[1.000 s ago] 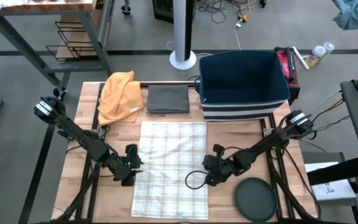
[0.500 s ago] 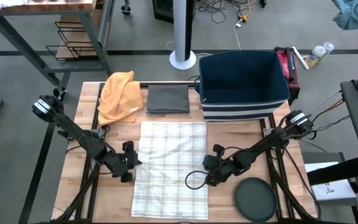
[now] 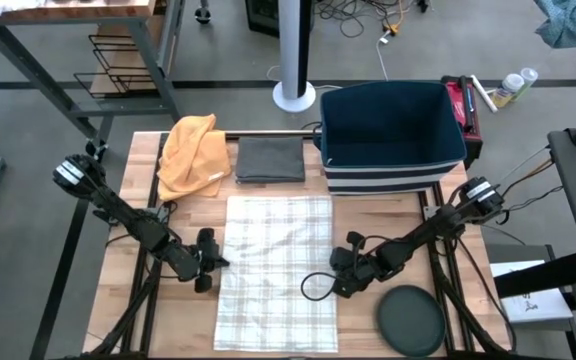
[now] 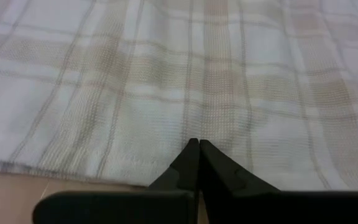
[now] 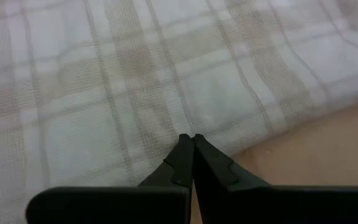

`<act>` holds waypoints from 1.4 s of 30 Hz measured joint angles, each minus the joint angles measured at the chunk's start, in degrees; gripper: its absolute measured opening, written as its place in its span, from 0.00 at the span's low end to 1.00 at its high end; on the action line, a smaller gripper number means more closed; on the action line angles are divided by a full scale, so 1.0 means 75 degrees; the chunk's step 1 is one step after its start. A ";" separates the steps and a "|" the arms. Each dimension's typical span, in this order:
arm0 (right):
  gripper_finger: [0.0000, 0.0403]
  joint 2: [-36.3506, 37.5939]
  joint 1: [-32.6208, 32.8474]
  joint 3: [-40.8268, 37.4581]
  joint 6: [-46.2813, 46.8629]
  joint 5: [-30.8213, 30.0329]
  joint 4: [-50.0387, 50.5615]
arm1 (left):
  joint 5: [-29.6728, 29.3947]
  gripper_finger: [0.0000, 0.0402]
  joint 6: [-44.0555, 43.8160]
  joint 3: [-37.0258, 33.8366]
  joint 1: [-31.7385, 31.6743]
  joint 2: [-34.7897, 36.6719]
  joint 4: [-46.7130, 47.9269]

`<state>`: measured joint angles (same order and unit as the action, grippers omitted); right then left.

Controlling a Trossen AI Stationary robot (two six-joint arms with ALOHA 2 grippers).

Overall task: Fold kitchen towel into neat rectangle
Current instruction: Fold the white patterned towel

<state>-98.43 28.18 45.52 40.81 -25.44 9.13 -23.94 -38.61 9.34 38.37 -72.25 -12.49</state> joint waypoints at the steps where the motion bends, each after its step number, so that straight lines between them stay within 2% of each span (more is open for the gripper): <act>1: 0.01 0.0065 0.0000 0.0036 -0.0011 0.0045 0.0107 | 0.0000 0.00 0.0013 0.0003 0.0000 0.0013 0.0023; 8: 0.01 0.0528 0.0009 0.0222 0.0073 0.0118 0.0390 | 0.0012 0.00 0.0028 0.0017 0.0000 0.0014 0.0075; 19: 0.01 -0.0189 0.0009 0.0035 0.0161 0.0313 0.0261 | 0.0052 0.00 -0.0097 0.0012 0.0000 0.0008 0.0057; 25: 0.01 0.0529 0.0009 0.0036 -0.0298 0.0577 0.0518 | 0.0134 0.00 -0.0124 -0.0014 0.0000 0.0217 -0.0025; 30: 0.01 0.1630 0.0009 0.0108 -0.0816 0.0165 0.0515 | 0.0322 0.04 -0.0122 0.0385 0.0000 0.0847 0.0649; 36: 0.01 0.2478 0.0009 0.0105 -0.1789 -0.0893 0.0241 | -0.0826 0.11 0.0265 0.1557 0.0000 0.1700 0.2669; 42: 0.01 0.2622 -0.0012 0.0118 -0.1958 -0.1011 -0.0139 | -0.1923 0.16 0.1963 0.2579 0.0000 0.2280 0.3050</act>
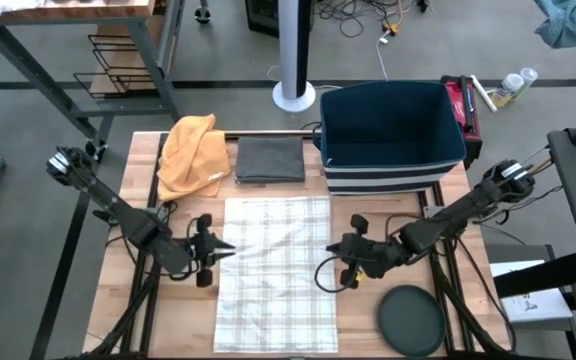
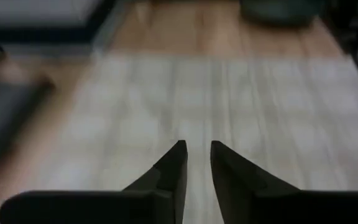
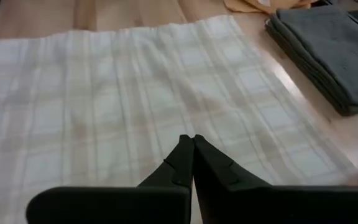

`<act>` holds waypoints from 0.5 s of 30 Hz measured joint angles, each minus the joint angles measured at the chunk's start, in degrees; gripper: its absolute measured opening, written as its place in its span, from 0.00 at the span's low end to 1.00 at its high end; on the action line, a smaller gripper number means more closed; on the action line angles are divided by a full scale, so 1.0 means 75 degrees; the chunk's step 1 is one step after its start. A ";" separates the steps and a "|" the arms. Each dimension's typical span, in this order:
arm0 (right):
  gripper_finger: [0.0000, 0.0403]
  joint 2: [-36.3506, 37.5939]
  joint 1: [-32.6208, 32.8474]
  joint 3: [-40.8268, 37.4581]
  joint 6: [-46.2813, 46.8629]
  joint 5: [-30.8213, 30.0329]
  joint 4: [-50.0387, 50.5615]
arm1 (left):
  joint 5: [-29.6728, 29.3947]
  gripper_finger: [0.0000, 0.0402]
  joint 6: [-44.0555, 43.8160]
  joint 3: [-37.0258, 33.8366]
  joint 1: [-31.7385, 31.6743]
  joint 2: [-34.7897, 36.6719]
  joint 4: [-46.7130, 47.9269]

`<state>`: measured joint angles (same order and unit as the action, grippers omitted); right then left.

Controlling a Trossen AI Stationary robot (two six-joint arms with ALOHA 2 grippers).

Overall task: Fold kitchen towel into neat rectangle
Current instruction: Fold the white patterned towel

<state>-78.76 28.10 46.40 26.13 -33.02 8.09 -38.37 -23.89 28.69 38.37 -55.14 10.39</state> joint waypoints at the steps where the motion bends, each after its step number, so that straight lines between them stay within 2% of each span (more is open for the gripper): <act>1: 0.01 0.0000 0.0000 0.0012 -0.0001 -0.0003 0.0003 | -0.0227 0.17 0.0331 0.0167 -0.0010 0.0048 -0.0082; 4: 0.01 -0.0006 -0.0017 0.0048 -0.0123 -0.0424 -0.0182 | -0.0670 0.18 0.1217 0.0555 -0.0049 0.0103 -0.0393; 8: 0.01 -0.0008 -0.0137 0.0051 -0.0553 -0.1163 -0.0427 | -0.0687 0.18 0.2239 0.0804 -0.0248 0.0015 -0.1444; 15: 0.01 -0.0006 -0.0388 0.0054 -0.1490 -0.1219 -0.0917 | -0.0741 0.14 0.3001 0.1145 -0.0822 -0.0353 -0.2105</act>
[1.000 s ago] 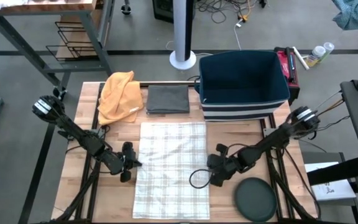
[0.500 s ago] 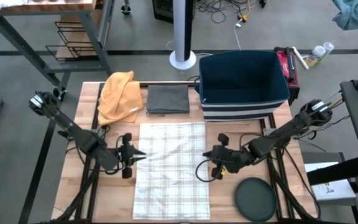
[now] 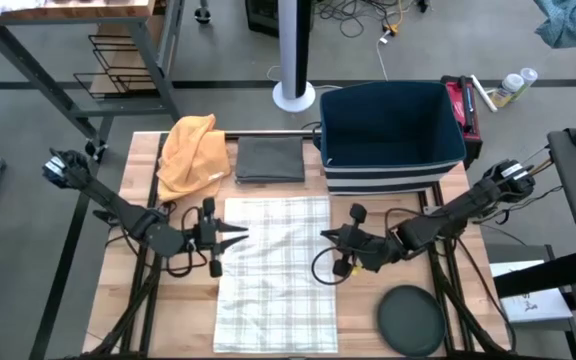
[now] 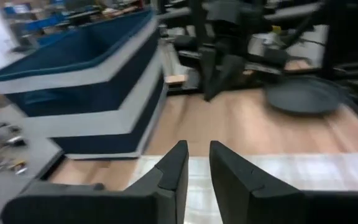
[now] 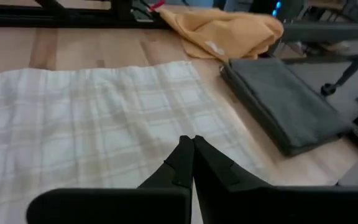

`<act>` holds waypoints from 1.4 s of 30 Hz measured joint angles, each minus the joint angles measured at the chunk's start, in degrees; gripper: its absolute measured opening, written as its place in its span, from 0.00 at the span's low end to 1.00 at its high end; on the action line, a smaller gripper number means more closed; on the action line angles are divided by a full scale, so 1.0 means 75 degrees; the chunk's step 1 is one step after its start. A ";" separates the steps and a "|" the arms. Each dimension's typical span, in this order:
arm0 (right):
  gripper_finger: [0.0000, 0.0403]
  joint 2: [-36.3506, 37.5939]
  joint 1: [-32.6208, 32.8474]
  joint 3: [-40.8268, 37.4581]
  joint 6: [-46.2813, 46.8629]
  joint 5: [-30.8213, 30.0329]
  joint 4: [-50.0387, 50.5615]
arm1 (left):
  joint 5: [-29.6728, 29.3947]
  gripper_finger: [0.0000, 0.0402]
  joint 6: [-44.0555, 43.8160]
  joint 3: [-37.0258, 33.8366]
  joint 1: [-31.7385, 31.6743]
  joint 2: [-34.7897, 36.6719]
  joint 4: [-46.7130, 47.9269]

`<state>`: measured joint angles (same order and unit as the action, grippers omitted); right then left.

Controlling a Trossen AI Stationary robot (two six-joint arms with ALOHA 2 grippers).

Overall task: Fold kitchen towel into neat rectangle
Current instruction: Fold the white patterned towel

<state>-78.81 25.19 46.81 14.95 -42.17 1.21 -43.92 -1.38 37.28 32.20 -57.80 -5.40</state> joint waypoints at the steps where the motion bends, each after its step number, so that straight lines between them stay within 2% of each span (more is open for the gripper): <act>1: 0.01 0.0000 -0.0038 0.0000 -0.0162 -0.0001 -0.0029 | -0.0130 0.14 -0.0015 0.0059 -0.0101 -0.0079 -0.0055; 3: 0.01 0.0008 -0.0119 0.0000 -0.0365 -0.0088 -0.0026 | -0.0503 0.12 -0.0050 0.0111 -0.0293 -0.0278 -0.0437; 5: 0.01 0.0042 -0.0172 0.0000 -0.0477 -0.0618 -0.0023 | -0.0763 0.11 -0.0033 0.0109 -0.0471 -0.0505 -0.0974; 8: 0.01 0.0052 -0.0242 0.0003 -0.0784 -0.1561 0.0029 | -0.0815 0.09 0.0038 0.0071 -0.0742 -0.0865 -0.1739; 10: 0.01 0.0051 -0.0259 0.0003 -0.0972 -0.1784 0.0083 | -0.0813 0.09 0.0021 0.0064 -0.0839 -0.1097 -0.2048; 17: 0.01 0.0052 -0.0216 0.0003 -0.0774 -0.1574 0.0334 | -0.0748 0.09 -0.0824 0.0539 -0.0871 -0.2030 -0.2670; 20: 0.01 0.0052 0.0017 0.0003 -0.0606 -0.1060 0.0663 | -0.0087 0.09 -0.1305 0.0937 -0.0868 -0.2670 -0.2979; 23: 0.01 0.0058 0.0358 0.0003 -0.0849 -0.0977 0.0743 | 0.0355 0.09 -0.1636 0.1509 -0.0858 -0.3381 -0.3003; 28: 0.01 0.0496 0.1054 0.0006 -0.1068 -0.0977 0.1468 | 0.0358 0.09 -0.1695 0.2762 -0.0850 -0.4501 -0.2947; 35: 0.01 0.1379 0.1822 -0.0009 0.0733 -0.1005 0.4325 | 0.0347 0.09 -0.1485 0.4306 -0.0850 -0.5371 -0.2495; 42: 0.01 0.1760 0.2372 -0.0125 0.1494 -0.0950 0.4948 | 0.0080 0.09 -0.1925 0.5123 -0.0850 -0.5940 -0.2416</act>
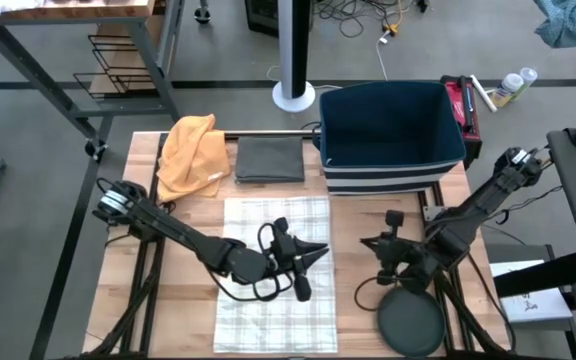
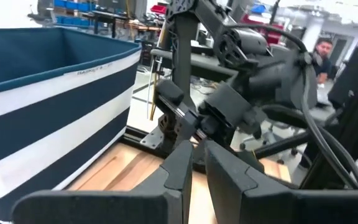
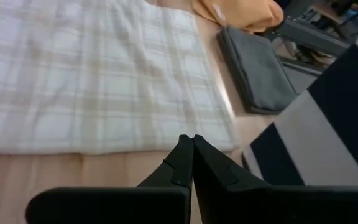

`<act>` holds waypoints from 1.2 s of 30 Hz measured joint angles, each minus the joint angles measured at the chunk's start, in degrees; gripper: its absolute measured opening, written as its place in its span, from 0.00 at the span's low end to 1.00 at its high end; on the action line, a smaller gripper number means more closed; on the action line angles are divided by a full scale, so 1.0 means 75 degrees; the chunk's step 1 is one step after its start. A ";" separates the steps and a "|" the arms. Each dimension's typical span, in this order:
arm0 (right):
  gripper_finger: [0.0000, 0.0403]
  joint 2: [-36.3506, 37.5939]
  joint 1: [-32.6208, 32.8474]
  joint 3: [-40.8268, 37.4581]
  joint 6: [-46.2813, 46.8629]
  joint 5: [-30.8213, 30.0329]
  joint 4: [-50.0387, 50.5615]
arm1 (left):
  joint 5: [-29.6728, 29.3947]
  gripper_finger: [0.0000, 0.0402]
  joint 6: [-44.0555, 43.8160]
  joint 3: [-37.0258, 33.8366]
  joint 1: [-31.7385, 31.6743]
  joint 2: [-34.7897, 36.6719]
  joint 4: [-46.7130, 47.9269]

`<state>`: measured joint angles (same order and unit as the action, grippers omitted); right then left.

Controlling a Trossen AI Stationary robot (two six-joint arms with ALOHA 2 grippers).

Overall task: Fold kitchen towel into neat rectangle
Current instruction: Fold the white patterned towel

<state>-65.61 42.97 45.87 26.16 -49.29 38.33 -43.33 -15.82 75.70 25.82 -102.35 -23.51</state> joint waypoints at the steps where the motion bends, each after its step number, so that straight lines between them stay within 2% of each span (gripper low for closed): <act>1: 0.01 0.0004 0.0064 -0.0004 0.0032 0.0062 0.0023 | -0.0030 0.09 -0.0055 0.0078 0.0000 -0.0051 0.0001; 9: 0.01 -0.0002 0.0272 -0.0127 0.0493 0.1197 0.0014 | -0.0033 0.09 -0.0809 0.0247 0.0000 -0.0218 0.0010; 20: 0.01 -0.0005 0.0557 -0.0230 0.0459 0.1178 0.0019 | -0.0032 0.09 -0.1765 -0.0149 -0.0003 -0.0221 0.0001; 30: 0.01 -0.0008 0.0604 -0.0419 0.0456 0.1173 -0.0036 | -0.0031 0.09 -0.1677 -0.0309 -0.0100 -0.0221 0.0017; 36: 0.01 -0.0008 0.0575 -0.1057 0.0496 0.1170 -0.0943 | -0.0001 0.09 -0.1838 -0.0311 -0.0362 -0.0221 0.0946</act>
<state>-65.67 47.29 37.94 29.88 -40.51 31.25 -43.33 -29.61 73.36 23.11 -104.01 -16.42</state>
